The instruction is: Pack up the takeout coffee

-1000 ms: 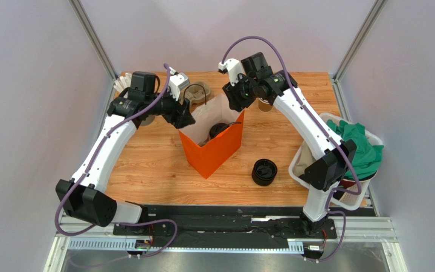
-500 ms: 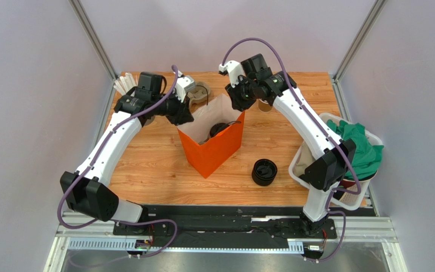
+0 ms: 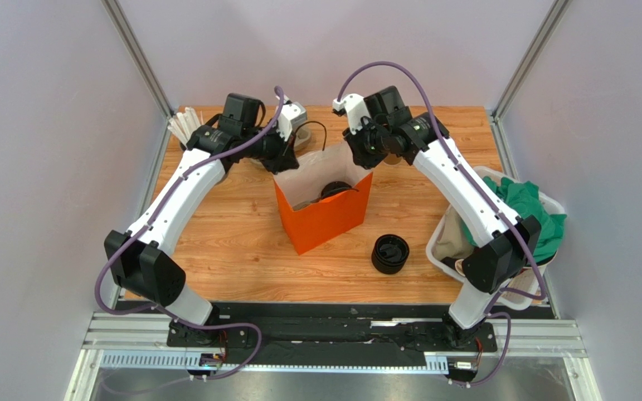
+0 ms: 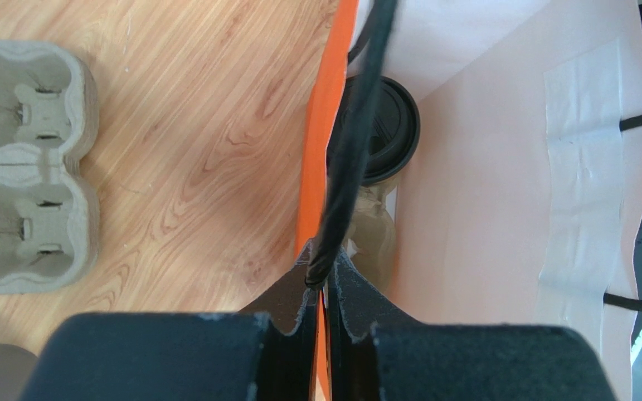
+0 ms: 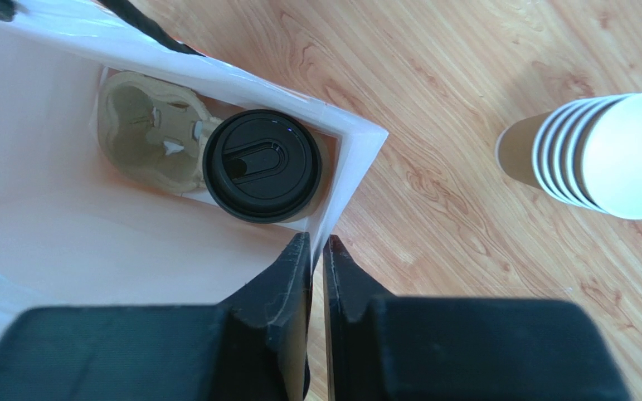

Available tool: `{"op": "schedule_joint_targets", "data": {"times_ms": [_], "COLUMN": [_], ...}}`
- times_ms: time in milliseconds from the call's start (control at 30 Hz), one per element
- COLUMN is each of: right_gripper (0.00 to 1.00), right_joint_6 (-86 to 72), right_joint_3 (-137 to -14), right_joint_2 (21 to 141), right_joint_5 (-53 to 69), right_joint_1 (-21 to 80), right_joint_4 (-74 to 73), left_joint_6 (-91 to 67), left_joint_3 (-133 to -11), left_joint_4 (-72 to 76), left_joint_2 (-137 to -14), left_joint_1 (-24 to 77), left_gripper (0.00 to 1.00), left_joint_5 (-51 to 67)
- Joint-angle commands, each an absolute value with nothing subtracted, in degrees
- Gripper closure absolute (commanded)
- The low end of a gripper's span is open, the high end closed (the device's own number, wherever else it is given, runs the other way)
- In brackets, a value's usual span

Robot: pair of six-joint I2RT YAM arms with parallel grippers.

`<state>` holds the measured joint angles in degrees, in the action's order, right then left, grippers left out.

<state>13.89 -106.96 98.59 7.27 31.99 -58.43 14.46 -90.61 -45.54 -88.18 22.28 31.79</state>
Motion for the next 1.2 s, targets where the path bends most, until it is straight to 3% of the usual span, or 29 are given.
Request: {"op": "schedule_joint_targets", "data": {"times_ms": [0, 333, 900, 1000, 1100, 1133, 1167], "right_gripper": [0.89, 0.99, 0.98, 0.94, 0.83, 0.71, 0.66], "right_joint_6": [11.87, 9.41, 10.02, 10.81, 11.77, 12.04, 12.3], "right_joint_3": [-106.61, -102.57, -101.07, -101.25, -101.07, -100.9, -100.81], "right_joint_2": [93.87, 92.9, 89.3, 87.9, 86.14, 85.44, 84.3], "right_joint_5": [4.92, 2.82, -0.35, -2.46, -2.37, -2.55, -2.46], "right_joint_1": [31.73, 31.73, 31.64, 31.55, 31.03, 30.68, 30.59], "right_joint_4": [-55.11, -54.41, -54.4, -54.4, -54.32, -54.4, -54.32], "left_joint_6": [15.91, 17.31, 16.96, 16.17, 15.56, 15.38, 14.77], "left_joint_3": [-95.27, -101.68, -109.95, -109.6, -108.46, -107.94, -107.41], "left_joint_4": [-44.56, -45.0, -44.74, -43.77, -42.72, -41.93, -41.66], "left_joint_2": [-89.38, -94.83, -102.92, -102.75, -101.43, -100.73, -99.42], "left_joint_1": [23.38, 25.66, 27.68, 27.69, 27.69, 27.69, 27.69], "left_gripper": [0.97, 0.98, 0.96, 0.94, 0.85, 0.78, 0.74], "left_joint_5": [31.11, 30.5, 28.3, 27.69, 26.72, 26.28, 26.02]}}
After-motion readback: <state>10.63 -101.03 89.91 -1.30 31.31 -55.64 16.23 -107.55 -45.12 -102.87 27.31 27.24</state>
